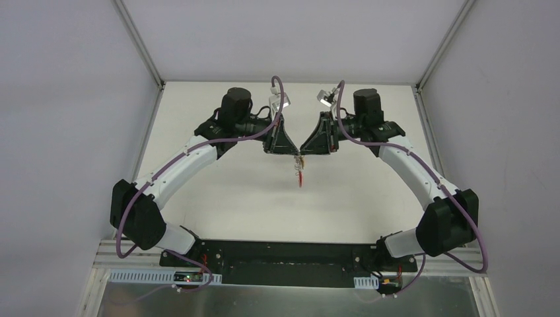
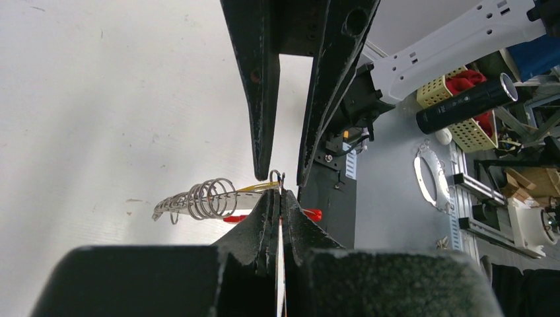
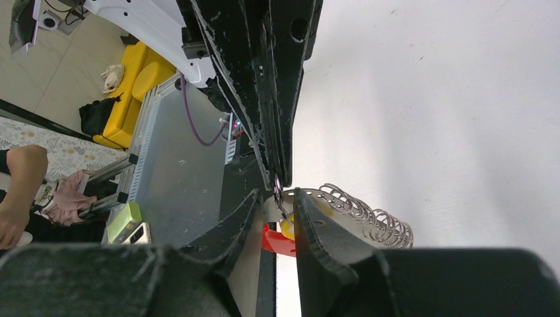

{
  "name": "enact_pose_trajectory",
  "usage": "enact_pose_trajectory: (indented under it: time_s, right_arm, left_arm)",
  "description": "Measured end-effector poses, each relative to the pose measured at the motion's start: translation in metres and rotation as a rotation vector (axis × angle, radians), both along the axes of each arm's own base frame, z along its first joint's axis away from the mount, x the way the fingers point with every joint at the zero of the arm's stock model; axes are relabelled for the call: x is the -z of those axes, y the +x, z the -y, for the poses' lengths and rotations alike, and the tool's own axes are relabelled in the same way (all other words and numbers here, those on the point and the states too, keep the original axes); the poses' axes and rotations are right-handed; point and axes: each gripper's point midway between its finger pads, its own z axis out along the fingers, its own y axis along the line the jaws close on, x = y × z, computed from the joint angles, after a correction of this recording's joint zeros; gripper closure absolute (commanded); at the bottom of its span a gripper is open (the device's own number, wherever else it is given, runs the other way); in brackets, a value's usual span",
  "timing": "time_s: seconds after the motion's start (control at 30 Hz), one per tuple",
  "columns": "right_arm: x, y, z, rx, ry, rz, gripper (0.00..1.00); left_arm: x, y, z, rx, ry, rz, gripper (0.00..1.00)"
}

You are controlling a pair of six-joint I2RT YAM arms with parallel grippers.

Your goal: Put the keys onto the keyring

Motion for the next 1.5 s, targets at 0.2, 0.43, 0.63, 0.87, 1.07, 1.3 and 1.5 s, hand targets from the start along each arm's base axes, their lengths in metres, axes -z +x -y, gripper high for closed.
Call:
enact_pose_trajectory:
  time_s: [0.2,0.43,0.63,0.87,1.07,1.3,1.5]
  right_arm:
    - [-0.003,0.002,0.003,0.015,0.010,0.000,0.76]
    - [0.001,0.001,0.004,0.022,0.016,-0.015,0.72]
    - [0.002,0.002,0.003,0.023,0.022,-0.023,0.75]
    - [0.005,0.001,0.002,0.023,0.027,-0.036,0.80]
    - [0.005,0.001,0.002,0.020,0.031,-0.044,0.83]
    - [0.004,0.003,0.001,0.021,0.038,-0.046,0.91]
    - [0.004,0.004,0.000,0.018,0.042,-0.053,1.00]
  left_arm:
    - [0.007,0.001,-0.002,-0.010,0.007,-0.018,1.00]
    - [0.004,0.002,-0.001,-0.012,-0.003,-0.012,1.00]
    - [0.000,0.004,0.000,-0.016,-0.017,-0.009,1.00]
    - [0.000,0.008,-0.002,-0.032,-0.027,-0.019,1.00]
    - [-0.002,0.009,-0.001,-0.035,-0.035,-0.016,1.00]
    - [-0.003,0.009,-0.001,-0.039,-0.040,-0.026,1.00]
    - [-0.004,0.009,-0.001,-0.040,-0.042,-0.030,1.00]
